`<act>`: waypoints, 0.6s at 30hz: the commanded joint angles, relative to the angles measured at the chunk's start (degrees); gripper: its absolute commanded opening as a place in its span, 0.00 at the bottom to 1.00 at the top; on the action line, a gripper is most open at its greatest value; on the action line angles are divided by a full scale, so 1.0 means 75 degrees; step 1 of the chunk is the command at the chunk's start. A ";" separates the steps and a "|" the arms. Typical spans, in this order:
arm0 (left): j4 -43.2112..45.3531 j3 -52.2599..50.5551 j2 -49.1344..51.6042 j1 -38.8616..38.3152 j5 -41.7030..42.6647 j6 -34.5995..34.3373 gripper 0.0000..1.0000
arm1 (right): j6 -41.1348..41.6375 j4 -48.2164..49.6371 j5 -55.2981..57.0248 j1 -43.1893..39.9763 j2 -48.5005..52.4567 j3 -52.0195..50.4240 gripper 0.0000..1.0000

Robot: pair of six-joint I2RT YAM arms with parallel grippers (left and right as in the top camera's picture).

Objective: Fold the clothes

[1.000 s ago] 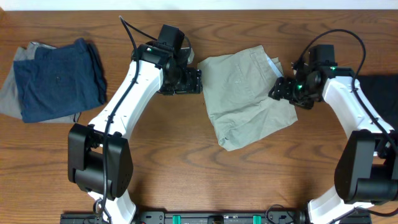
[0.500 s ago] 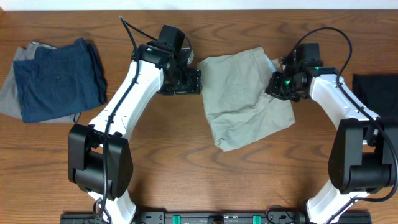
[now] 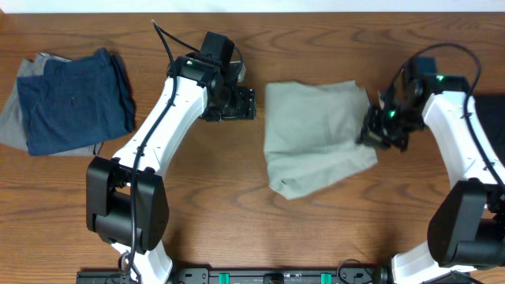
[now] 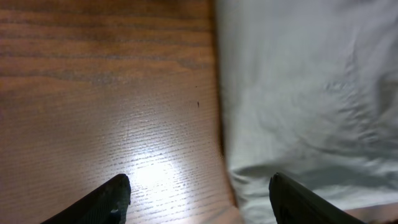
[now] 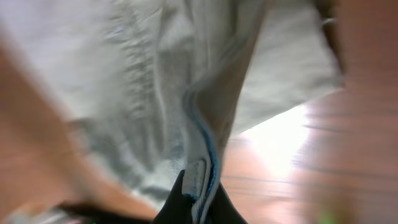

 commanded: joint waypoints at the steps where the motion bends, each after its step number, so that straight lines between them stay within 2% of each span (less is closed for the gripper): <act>1: -0.0029 0.0009 -0.0140 0.0006 -0.0070 0.0047 0.74 | -0.0181 0.0329 0.1923 0.0187 0.0061 -0.0822 0.02; 5: -0.0058 0.0009 -0.0140 0.0006 -0.0067 0.0044 0.74 | -0.0181 0.2308 0.1920 0.0184 0.0061 -0.1798 0.18; 7: -0.0128 0.0009 -0.0140 0.0006 -0.0067 0.0044 0.74 | -0.0181 0.3500 0.1923 0.0184 0.0061 -0.2136 0.21; 9: -0.0178 0.0009 -0.0140 0.0006 -0.0070 0.0044 0.74 | -0.0181 0.4115 0.1961 0.0172 0.0061 -0.2226 0.25; 13: -0.0262 0.0009 -0.0140 0.0006 -0.0067 0.0044 0.74 | -0.0181 0.4864 0.2098 0.0099 0.0058 -0.2192 0.28; 18: -0.0271 0.0009 -0.0140 -0.0009 -0.0064 0.0044 0.77 | -0.0306 0.4666 0.2098 -0.0137 0.0047 -0.2002 0.32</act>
